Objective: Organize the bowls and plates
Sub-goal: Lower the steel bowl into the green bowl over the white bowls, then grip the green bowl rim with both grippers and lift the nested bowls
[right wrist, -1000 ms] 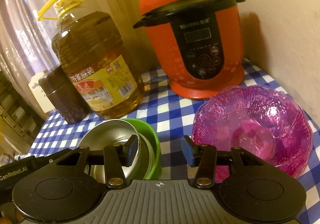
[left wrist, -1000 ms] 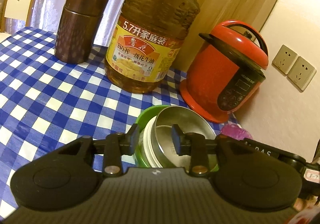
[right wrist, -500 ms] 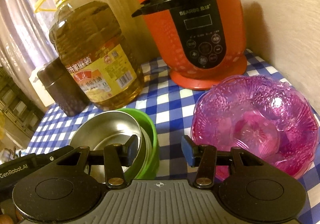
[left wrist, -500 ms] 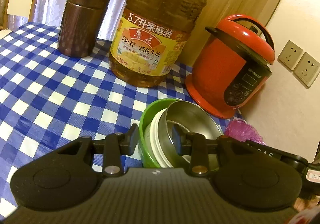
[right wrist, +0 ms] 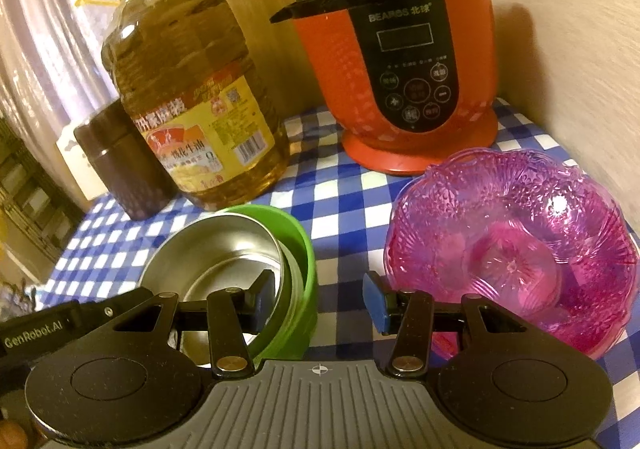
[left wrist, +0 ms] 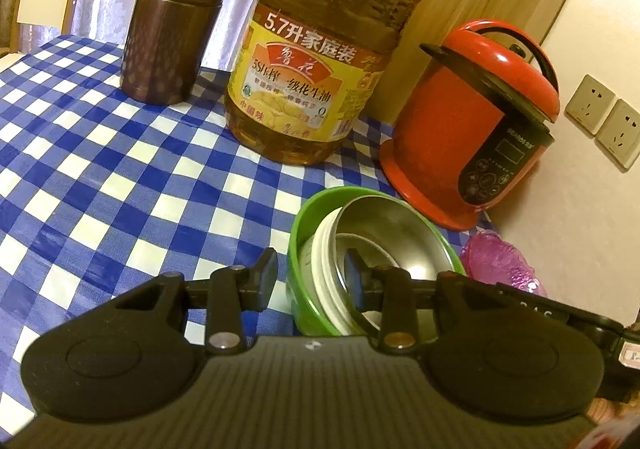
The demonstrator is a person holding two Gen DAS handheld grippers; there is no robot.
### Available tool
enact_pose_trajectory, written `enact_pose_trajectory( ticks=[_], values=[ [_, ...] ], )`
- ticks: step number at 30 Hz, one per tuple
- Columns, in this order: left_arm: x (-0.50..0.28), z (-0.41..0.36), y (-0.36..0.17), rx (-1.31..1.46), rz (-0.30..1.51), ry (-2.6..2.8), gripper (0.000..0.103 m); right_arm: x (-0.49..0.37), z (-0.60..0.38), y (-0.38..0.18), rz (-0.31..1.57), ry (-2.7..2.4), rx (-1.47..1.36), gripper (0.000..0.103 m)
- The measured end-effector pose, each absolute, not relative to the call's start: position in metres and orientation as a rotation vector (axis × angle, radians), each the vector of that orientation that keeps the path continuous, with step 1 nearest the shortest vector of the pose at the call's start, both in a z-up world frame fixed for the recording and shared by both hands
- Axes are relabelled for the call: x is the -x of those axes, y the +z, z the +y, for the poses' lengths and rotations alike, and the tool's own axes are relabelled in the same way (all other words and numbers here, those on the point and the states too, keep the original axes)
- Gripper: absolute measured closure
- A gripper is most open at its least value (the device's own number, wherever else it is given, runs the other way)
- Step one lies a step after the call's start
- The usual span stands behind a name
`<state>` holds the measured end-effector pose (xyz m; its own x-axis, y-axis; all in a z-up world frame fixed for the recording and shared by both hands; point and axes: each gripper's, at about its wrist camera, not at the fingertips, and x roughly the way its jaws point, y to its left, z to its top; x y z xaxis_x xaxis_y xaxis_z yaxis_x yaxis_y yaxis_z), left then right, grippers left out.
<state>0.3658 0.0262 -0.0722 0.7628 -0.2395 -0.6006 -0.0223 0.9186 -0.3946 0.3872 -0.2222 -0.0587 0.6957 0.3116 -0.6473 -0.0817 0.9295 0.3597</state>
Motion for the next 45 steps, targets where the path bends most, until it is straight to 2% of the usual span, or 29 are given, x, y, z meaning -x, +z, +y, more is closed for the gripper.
enact_pose_trajectory(
  ticks=[16,27,28,30,32,45],
  values=[
    [-0.372,0.029,-0.078,0.442,0.708,-0.124,0.071,-0.386,-0.226,-0.054,0.746,0.255,-0.39,0.055],
    [-0.377,0.03,-0.085,0.468,0.721,-0.135,0.071,-0.398,-0.217,-0.071,0.805,0.293,-0.391,0.055],
    [-0.377,0.03,-0.086,0.468,0.722,-0.137,0.071,-0.398,-0.217,-0.073,0.81,0.298,-0.396,0.056],
    [-0.378,0.029,-0.086,0.468,0.726,-0.14,0.071,-0.399,-0.217,-0.076,0.818,0.307,-0.412,0.068],
    [-0.377,0.028,-0.086,0.462,0.727,-0.146,0.071,-0.4,-0.218,-0.078,0.825,0.304,-0.416,0.071],
    [-0.377,0.026,-0.084,0.423,0.755,-0.179,0.072,-0.39,-0.222,-0.074,0.881,0.258,-0.481,0.074]
  ],
)
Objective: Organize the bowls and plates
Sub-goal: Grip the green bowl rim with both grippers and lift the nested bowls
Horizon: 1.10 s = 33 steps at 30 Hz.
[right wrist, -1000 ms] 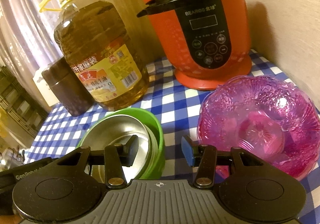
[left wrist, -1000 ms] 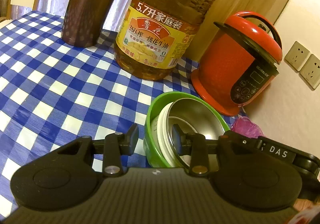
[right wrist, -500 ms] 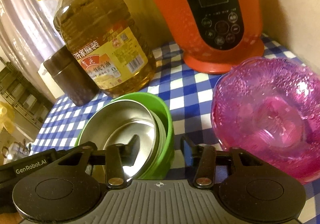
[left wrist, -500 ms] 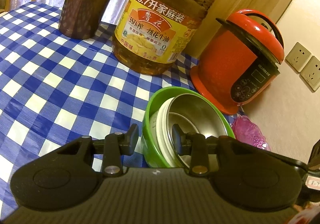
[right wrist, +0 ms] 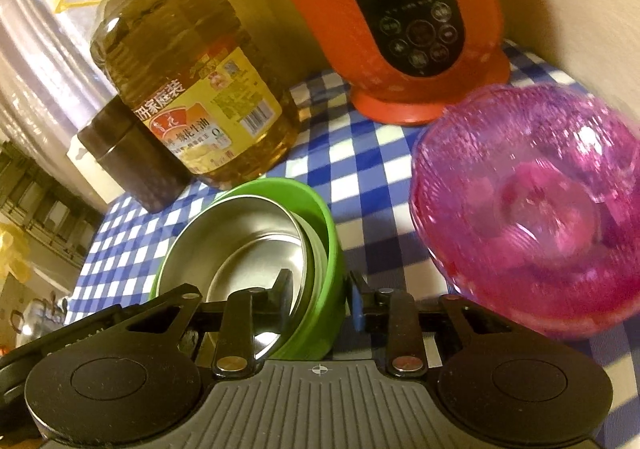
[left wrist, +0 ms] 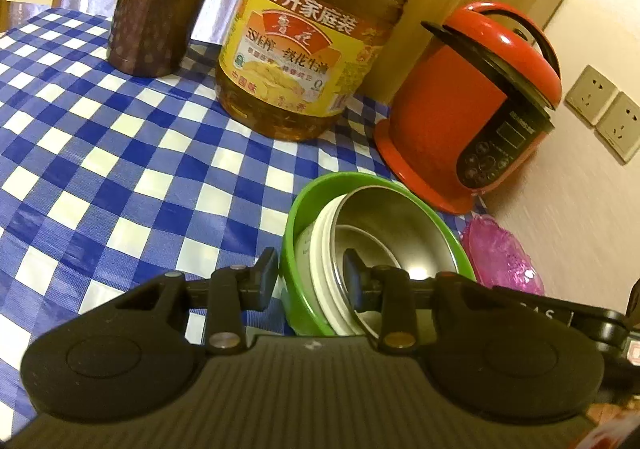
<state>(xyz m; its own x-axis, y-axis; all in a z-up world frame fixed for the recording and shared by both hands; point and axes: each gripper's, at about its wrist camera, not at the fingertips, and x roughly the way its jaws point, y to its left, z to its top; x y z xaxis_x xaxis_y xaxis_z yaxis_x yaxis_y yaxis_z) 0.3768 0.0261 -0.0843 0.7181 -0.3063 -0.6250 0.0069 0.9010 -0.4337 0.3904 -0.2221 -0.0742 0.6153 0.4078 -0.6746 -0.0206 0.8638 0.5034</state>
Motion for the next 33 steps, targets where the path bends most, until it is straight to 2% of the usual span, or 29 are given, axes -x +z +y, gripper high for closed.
enact_pose_trajectory(
  ticks=[11,15,18,24,33],
  values=[
    [-0.35,0.029,-0.079,0.378,0.862,-0.314,0.073,-0.342,-0.228,-0.062,0.982,0.229,-0.448,0.075],
    [-0.346,0.034,-0.081,0.421,0.863,-0.323,0.073,-0.322,-0.23,-0.062,0.981,0.257,-0.427,0.072],
    [-0.35,0.038,-0.082,0.487,0.85,-0.316,0.073,-0.325,-0.232,-0.063,0.966,0.279,-0.441,0.068],
    [-0.362,0.042,-0.09,0.556,0.867,-0.313,0.073,-0.336,-0.241,-0.064,0.89,0.282,-0.478,0.068],
    [-0.368,0.038,-0.095,0.542,0.884,-0.317,0.075,-0.345,-0.247,-0.072,0.891,0.3,-0.554,0.068]
  ],
)
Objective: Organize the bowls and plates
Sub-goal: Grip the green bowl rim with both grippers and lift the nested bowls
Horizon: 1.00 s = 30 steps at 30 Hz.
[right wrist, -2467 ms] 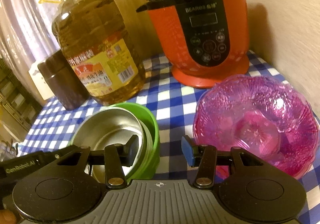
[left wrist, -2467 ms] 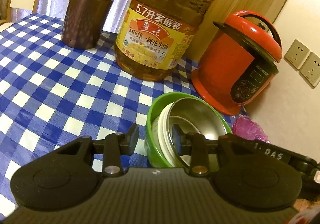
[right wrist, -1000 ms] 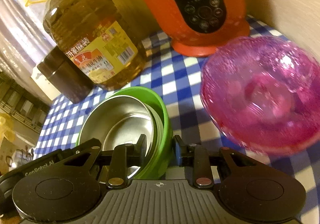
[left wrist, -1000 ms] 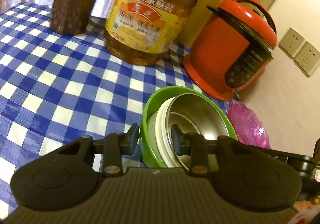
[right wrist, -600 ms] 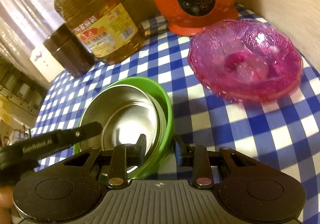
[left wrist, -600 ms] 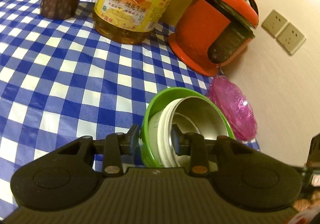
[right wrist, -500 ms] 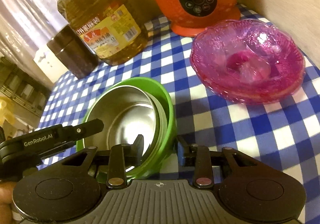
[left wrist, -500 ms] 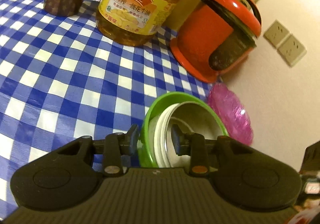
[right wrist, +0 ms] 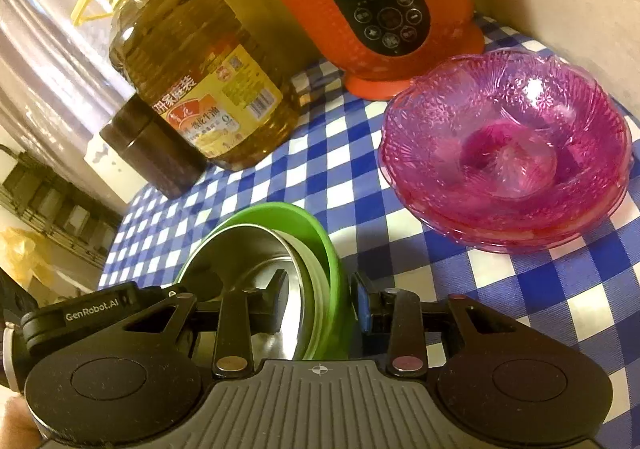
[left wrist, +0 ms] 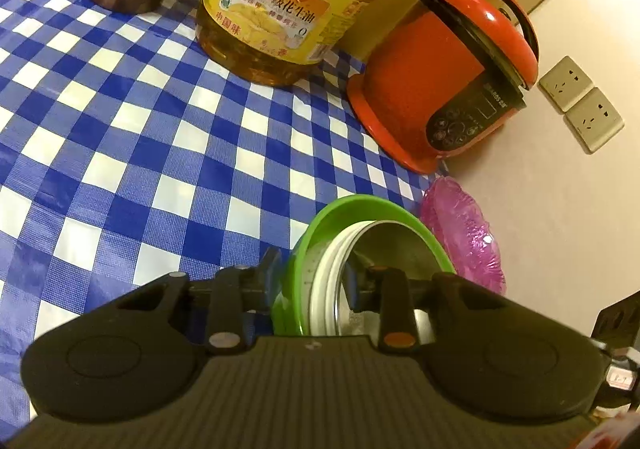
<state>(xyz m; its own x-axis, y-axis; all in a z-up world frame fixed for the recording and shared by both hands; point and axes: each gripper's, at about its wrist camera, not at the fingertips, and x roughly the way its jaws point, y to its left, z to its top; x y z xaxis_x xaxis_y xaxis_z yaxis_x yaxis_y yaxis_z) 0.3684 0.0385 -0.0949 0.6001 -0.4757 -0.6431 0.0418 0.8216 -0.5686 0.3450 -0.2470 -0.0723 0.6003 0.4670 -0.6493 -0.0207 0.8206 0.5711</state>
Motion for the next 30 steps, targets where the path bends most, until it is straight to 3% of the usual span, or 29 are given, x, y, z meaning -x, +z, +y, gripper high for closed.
enact_pose_trajectory(
  ticks=[30],
  values=[
    [-0.343,0.011,-0.102,0.387,0.855,-0.234,0.075,-0.353,-0.233,-0.097,0.893,0.341,-0.492,0.068]
  ],
)
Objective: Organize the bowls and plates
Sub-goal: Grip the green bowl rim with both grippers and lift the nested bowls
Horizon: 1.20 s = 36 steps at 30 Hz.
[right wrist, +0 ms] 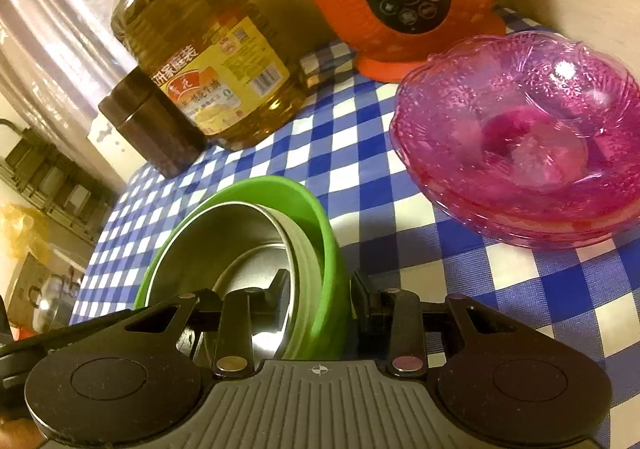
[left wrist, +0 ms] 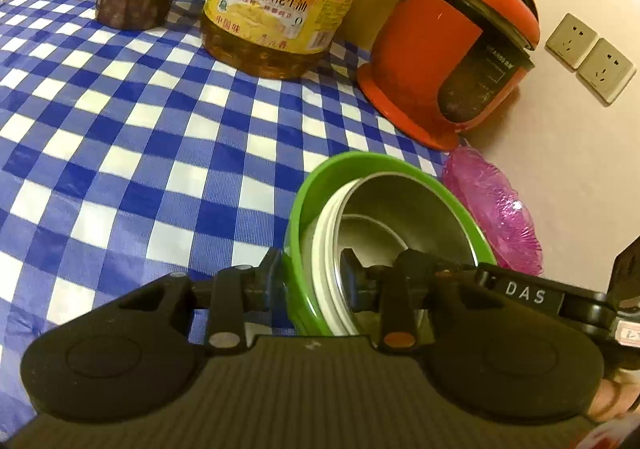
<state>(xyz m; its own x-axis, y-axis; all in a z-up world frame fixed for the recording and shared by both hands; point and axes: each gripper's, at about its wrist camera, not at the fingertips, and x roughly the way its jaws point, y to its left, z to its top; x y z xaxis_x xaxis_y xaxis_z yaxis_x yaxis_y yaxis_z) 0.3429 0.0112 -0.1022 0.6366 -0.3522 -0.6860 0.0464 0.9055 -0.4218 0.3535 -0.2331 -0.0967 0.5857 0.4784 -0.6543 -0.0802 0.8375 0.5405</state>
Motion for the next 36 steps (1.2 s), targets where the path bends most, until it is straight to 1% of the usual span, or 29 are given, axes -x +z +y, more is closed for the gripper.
enact_pose_trajectory(
  ticks=[5,7,9,22,36],
  values=[
    [-0.341,0.013,-0.104,0.416,0.85,-0.218,0.075,-0.351,-0.231,-0.097,0.883,0.341,-0.489,0.068],
    [-0.34,0.012,-0.103,0.415,0.846,-0.208,0.075,-0.352,-0.233,-0.097,0.885,0.336,-0.498,0.072],
    [-0.339,0.011,-0.102,0.41,0.844,-0.201,0.076,-0.352,-0.234,-0.096,0.89,0.333,-0.507,0.073],
    [-0.336,0.005,-0.099,0.407,0.863,-0.197,0.077,-0.349,-0.239,-0.092,0.927,0.3,-0.524,0.075],
    [-0.322,-0.017,-0.083,0.408,0.871,-0.237,0.078,-0.327,-0.26,-0.071,0.93,0.191,-0.553,0.076]
  ],
)
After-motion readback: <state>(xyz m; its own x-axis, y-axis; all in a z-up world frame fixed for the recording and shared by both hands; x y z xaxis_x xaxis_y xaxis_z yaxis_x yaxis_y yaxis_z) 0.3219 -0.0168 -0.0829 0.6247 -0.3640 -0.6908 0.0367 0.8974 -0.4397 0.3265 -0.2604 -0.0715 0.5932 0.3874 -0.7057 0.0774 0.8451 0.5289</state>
